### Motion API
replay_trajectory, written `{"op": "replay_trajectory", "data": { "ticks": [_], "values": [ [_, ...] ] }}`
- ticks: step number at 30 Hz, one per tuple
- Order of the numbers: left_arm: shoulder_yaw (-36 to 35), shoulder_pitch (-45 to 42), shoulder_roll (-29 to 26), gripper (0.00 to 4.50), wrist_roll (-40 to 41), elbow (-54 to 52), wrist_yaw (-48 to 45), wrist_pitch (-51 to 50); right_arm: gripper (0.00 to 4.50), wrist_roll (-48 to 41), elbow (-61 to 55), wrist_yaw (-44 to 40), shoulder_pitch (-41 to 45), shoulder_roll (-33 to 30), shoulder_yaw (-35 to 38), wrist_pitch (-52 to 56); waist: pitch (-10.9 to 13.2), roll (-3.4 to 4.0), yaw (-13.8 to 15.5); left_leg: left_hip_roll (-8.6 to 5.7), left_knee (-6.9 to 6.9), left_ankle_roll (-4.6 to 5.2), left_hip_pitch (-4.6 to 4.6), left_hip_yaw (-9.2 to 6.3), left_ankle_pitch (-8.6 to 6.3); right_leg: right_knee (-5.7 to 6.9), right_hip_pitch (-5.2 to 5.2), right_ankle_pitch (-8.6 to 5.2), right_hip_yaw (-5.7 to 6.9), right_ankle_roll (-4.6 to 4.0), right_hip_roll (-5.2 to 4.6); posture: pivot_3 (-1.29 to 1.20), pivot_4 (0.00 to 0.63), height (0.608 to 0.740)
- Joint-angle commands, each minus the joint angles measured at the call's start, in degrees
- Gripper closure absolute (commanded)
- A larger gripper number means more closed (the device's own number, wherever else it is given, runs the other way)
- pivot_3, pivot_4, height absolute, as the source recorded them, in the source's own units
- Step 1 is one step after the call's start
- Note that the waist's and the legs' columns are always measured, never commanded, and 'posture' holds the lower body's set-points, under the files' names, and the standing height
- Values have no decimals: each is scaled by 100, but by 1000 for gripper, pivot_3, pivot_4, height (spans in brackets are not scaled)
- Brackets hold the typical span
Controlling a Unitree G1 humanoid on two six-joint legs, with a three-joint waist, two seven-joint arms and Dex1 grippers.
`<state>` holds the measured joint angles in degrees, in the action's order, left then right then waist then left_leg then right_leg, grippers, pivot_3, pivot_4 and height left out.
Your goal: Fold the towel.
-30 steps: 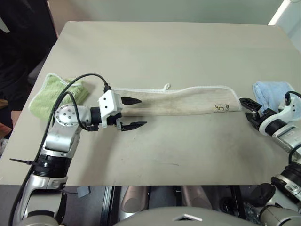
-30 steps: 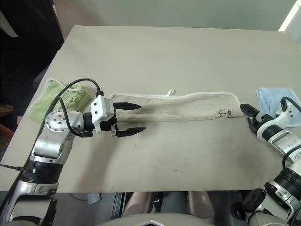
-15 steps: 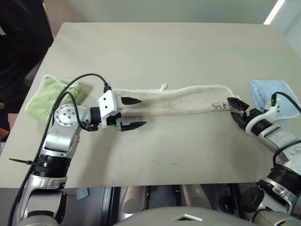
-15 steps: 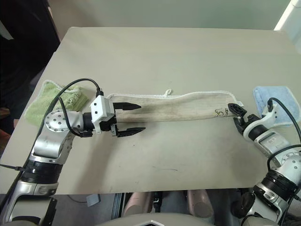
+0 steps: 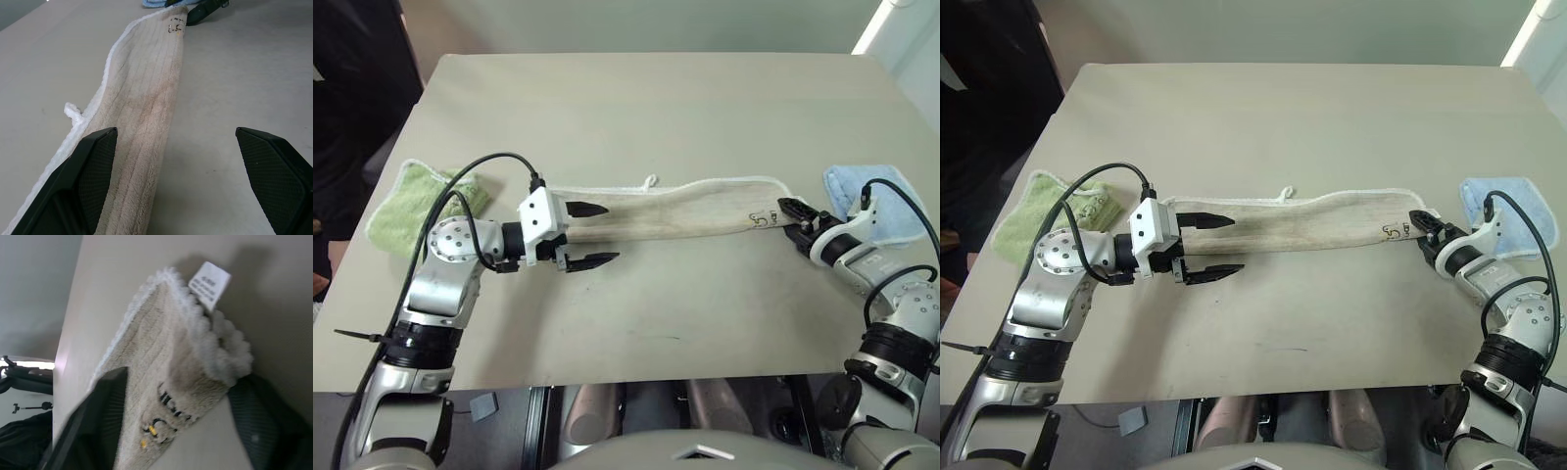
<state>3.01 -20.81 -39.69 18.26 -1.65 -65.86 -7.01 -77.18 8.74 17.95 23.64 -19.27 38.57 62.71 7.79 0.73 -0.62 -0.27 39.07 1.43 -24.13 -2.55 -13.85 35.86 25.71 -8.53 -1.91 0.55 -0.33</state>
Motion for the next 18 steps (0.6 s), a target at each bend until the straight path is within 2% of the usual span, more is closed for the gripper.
{"op": "replay_trajectory", "data": {
  "ticks": [1, 2, 6, 12, 18],
  "values": [
    [-110, 29, -29, 347, 6, -119, 34, 117, 2758, -45, -76, -124, 49, -118, -42, -89, 0, 1, 4, 0, -1, -3, -4, 1, -2, 2, 6, 1, 0, -7, 0, 0, 150, 735],
    [-111, 32, -32, 347, 6, -115, 32, 124, 3110, -56, -97, -121, 26, -123, -45, -111, 1, 1, 12, 0, -2, -7, -9, 0, -5, 4, 10, 16, 2, -26, 0, 0, 150, 735],
    [-111, 34, -36, 347, -1, -92, 29, 155, 4488, -122, -207, -102, -83, -182, 28, -210, 0, -1, 35, 1, -1, -6, -20, -1, -34, 3, 21, 12, 7, -2, -1, 0, 150, 735],
    [-104, 48, -40, 347, -18, -34, 13, 208, 4488, -169, -330, -277, -318, -738, 265, -344, 2, 4, 126, -1, 3, 5, -27, 1, -61, -2, 20, 1, 11, 7, -9, 0, 150, 735],
    [-18, -11, 8, 347, -66, 76, -16, 297, 4488, 248, -409, -983, -194, -1714, 104, -454, 4, 6, 135, 0, 1, -1, -30, 3, -70, -1, 25, -6, 16, 1, -12, 0, 150, 735]
  ]
}}
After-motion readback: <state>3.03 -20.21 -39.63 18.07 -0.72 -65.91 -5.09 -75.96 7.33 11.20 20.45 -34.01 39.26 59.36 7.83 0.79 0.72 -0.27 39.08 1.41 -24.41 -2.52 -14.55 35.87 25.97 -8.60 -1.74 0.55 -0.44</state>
